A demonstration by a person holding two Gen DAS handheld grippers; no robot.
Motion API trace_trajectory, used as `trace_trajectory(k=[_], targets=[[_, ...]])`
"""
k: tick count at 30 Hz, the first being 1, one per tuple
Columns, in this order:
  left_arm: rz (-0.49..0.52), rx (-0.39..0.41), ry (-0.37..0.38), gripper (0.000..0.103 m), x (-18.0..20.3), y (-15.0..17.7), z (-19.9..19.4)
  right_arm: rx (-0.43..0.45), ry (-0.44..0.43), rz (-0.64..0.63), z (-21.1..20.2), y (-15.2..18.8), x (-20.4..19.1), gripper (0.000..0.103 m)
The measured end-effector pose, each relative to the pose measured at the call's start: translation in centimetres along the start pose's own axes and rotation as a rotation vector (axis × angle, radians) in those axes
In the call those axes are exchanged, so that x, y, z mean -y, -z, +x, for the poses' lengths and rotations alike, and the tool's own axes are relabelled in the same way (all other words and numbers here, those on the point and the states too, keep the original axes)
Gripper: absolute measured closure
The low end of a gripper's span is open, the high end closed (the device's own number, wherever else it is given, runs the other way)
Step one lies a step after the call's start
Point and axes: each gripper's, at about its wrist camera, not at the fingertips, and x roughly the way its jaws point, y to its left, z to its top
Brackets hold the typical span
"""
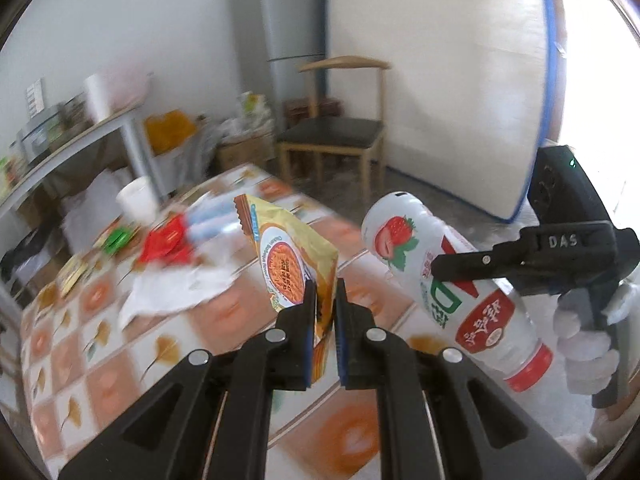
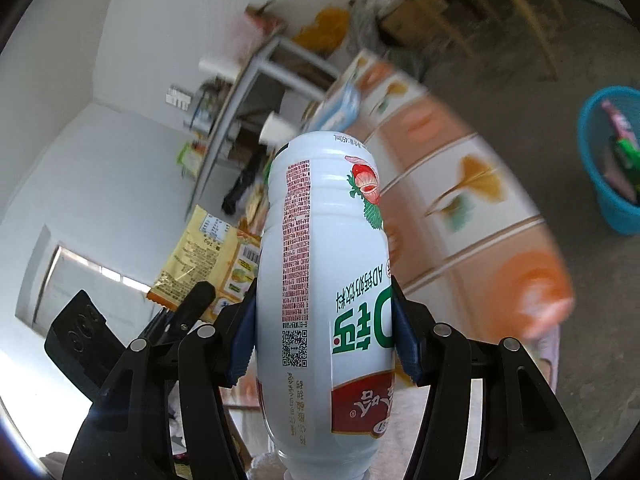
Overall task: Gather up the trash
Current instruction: 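Carry the snack bag and white bottle over the blue wastebasket with both grippers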
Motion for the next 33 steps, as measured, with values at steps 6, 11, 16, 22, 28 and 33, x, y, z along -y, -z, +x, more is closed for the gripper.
trace_trajectory(k=[6,11,16,22,28,33], targets=[[0.097,-0.005,0.151,0.095,6.1,-4.8,3.3,0.178,0.055,0.121,-8.1,-0.5,6.2,0.048],[0.126,-0.087,0.303,0.095,10.6,-8.7,8.5,0.280,0.093,0.246,-12.7,0.1,11.5,0.048],[0.101,-0.254,0.461,0.094,15.1,-12.1,16.5,0.339,0.111,0.376,-15.0,0.2,16.9,0.048],[0.012,-0.461,0.555,0.094,19.9,-14.0,27.2,0.358,0.116,0.500,-14.8,-0.2,21.8,0.048],[-0.043,-0.539,0.567,0.090,24.4,-14.3,35.6,0.366,0.136,0.570,-15.3,-0.1,25.0,0.048],[-0.091,-0.554,0.500,0.048,25.7,-13.9,41.1,0.356,0.162,0.606,-15.2,-0.7,27.0,0.048]])
